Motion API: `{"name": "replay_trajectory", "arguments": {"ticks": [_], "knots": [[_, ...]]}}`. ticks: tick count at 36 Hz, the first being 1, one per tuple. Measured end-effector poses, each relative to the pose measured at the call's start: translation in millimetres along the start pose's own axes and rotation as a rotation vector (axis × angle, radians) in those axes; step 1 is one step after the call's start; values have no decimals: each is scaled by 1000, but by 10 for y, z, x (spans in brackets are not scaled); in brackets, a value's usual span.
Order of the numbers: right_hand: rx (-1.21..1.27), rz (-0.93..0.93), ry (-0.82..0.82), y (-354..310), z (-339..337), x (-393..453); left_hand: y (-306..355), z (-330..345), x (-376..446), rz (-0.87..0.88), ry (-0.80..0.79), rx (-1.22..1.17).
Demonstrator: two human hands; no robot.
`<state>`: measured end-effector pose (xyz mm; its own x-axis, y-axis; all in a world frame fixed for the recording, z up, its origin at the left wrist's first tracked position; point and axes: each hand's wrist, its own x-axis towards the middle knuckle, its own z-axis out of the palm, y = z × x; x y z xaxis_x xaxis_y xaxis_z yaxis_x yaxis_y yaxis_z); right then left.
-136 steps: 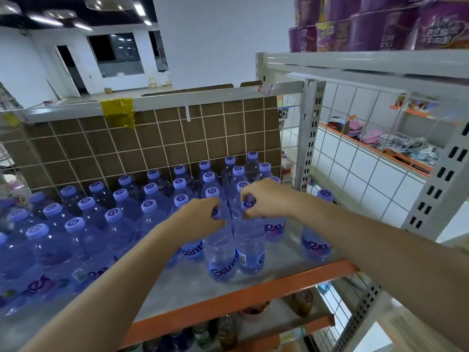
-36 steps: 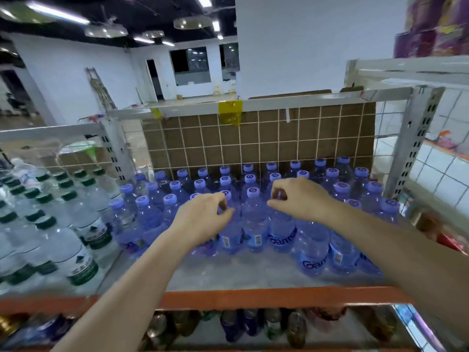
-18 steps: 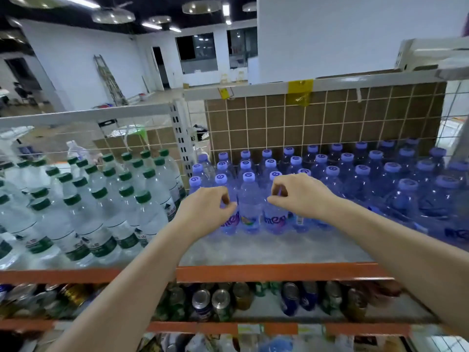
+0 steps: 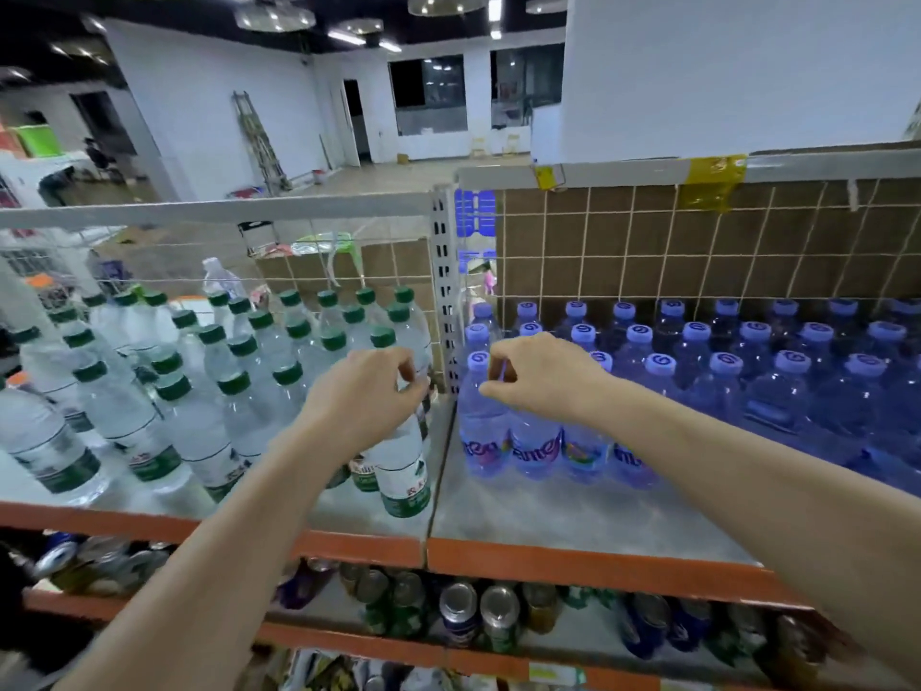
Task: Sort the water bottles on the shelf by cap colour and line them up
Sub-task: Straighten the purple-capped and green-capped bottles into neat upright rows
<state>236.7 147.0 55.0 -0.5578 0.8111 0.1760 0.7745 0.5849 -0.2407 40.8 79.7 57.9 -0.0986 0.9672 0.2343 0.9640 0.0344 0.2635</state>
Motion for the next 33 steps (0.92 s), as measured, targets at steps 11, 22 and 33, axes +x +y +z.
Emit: {"name": "replay_trajectory", "arguments": {"ticks": [11,22,33], "knots": [[71,-116,-18,-206,157,849,-620,-290,296,-130,71,51],[73,-144,-34,-416,271,1406,-1265,-439,505,-227,42,86],[45,-44,98,-697,463,1796,-1929,-514,900,-113,25,102]]}}
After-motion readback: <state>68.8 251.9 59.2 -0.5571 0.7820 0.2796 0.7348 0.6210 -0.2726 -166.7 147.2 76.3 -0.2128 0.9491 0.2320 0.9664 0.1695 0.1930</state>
